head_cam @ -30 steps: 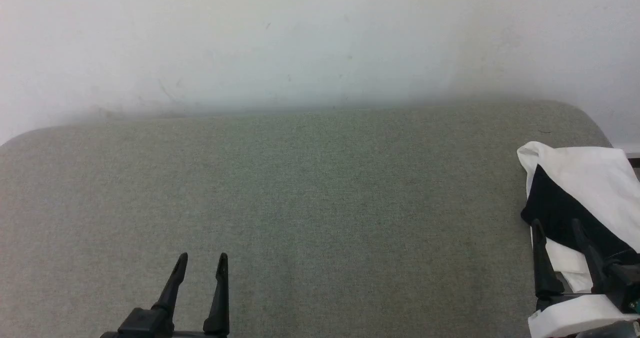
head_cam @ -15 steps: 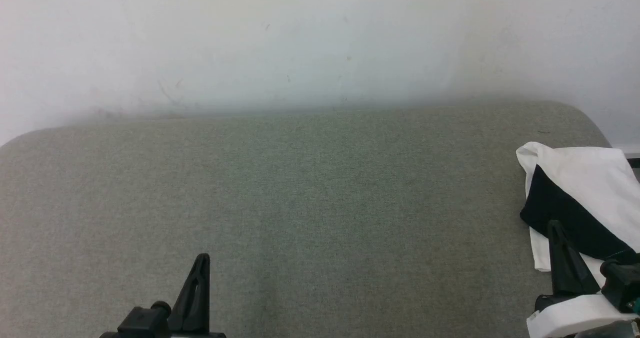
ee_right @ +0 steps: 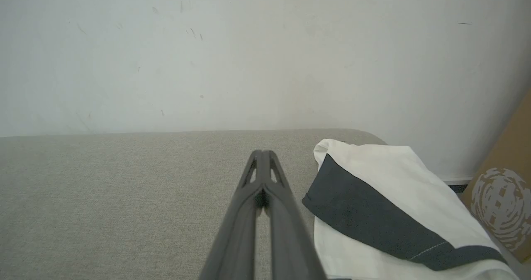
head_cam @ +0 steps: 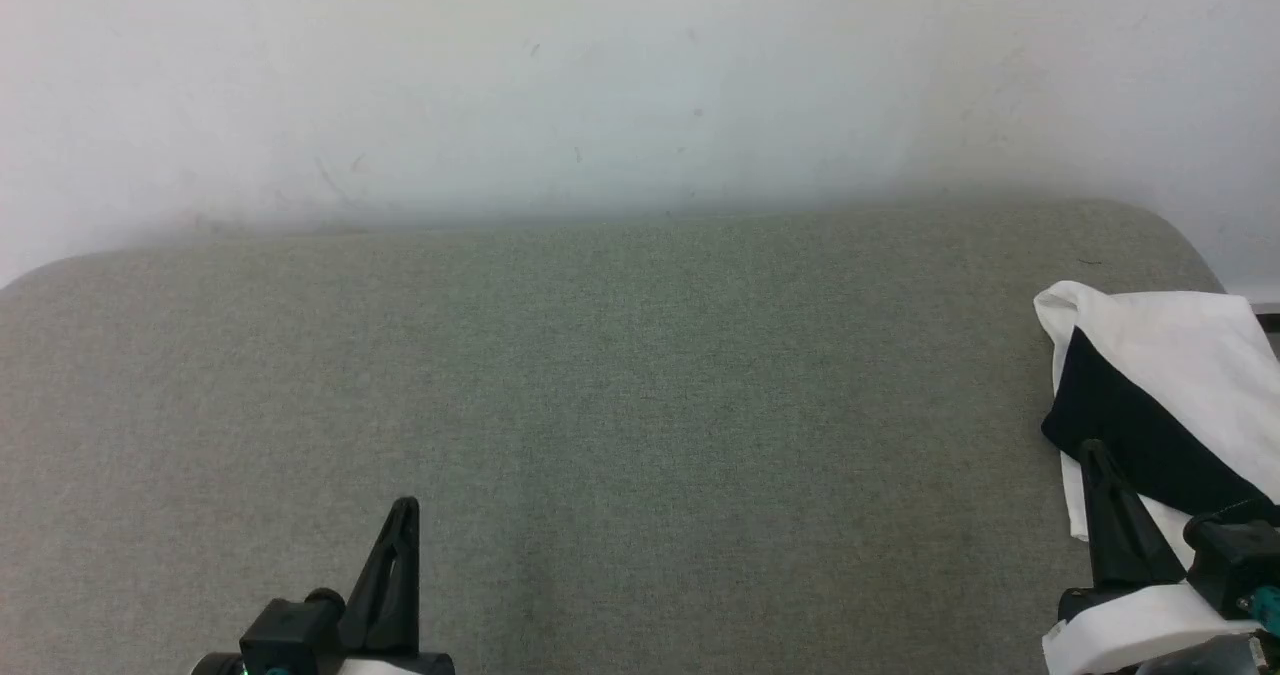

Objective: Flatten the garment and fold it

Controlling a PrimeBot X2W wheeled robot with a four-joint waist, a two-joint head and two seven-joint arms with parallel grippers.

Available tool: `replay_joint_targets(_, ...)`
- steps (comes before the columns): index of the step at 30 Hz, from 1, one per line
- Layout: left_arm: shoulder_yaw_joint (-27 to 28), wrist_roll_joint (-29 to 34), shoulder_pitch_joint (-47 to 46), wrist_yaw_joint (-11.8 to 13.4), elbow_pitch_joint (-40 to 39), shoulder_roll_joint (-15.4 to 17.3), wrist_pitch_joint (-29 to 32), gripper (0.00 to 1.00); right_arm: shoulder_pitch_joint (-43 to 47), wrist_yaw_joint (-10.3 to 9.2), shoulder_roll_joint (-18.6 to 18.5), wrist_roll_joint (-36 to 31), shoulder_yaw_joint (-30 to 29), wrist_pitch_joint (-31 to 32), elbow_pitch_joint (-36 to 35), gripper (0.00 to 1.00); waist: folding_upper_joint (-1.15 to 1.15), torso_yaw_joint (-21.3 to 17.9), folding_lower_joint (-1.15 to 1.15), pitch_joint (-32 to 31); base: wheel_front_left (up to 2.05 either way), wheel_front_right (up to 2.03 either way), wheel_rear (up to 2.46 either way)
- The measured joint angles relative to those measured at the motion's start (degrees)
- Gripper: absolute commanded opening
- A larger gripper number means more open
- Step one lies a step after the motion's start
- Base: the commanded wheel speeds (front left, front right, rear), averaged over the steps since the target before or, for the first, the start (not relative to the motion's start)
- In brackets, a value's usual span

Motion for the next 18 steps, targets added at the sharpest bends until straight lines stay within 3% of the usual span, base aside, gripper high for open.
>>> replay_joint_targets(18,1.22,2.03,-1.39,-0.05,0.25,-0.64,2.14,0.0,-0.85,0.0,0.0,-0.73,1.15,1.52,-0.35,0.0,0.0,0.06,0.0,0.35,0.0,0.0,0.0)
